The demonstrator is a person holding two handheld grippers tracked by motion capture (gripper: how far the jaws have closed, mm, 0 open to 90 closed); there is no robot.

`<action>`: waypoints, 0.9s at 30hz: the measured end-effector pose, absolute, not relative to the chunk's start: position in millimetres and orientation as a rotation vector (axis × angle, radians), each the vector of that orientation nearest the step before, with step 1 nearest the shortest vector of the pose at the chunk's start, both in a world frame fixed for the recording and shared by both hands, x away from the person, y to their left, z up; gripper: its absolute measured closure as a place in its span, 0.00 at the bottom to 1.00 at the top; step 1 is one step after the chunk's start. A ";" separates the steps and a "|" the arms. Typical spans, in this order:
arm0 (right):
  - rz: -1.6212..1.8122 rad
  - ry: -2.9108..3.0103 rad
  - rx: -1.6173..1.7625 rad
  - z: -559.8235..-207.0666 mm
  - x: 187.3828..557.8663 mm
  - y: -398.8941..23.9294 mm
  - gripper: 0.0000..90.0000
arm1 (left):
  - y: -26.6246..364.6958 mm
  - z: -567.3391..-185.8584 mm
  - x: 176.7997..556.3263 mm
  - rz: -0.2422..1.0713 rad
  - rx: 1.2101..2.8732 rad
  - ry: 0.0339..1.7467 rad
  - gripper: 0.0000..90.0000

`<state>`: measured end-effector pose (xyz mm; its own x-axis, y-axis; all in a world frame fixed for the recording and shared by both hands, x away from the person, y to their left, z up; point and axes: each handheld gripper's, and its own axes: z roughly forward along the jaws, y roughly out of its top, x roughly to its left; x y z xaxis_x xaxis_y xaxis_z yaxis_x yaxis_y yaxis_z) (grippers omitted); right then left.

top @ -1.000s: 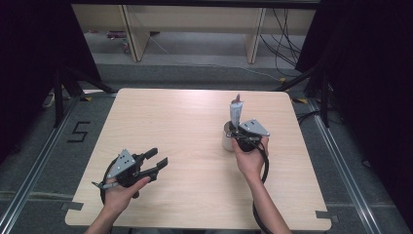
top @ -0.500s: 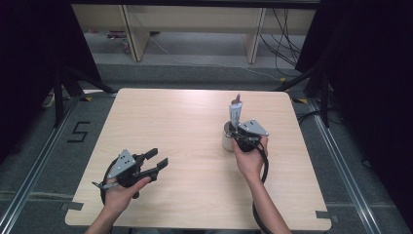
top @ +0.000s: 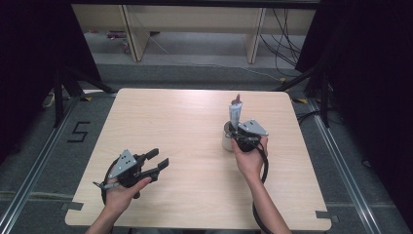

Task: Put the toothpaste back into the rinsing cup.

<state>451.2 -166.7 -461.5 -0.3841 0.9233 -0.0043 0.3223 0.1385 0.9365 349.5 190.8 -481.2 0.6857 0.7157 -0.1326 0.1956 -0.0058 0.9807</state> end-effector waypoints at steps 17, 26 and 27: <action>1.224 1.822 1.209 -466.5 453.8 -167.0 0.82 | 191.1 -481.9 349.5 0.478 1.558 0.778 0.46; 1.213 1.836 1.213 -467.3 455.3 -167.4 0.82 | 191.7 -481.7 349.6 0.477 1.556 0.777 0.46; 1.209 1.836 1.220 -467.4 455.4 -167.2 0.82 | 191.6 -481.8 349.6 0.477 1.557 0.777 0.46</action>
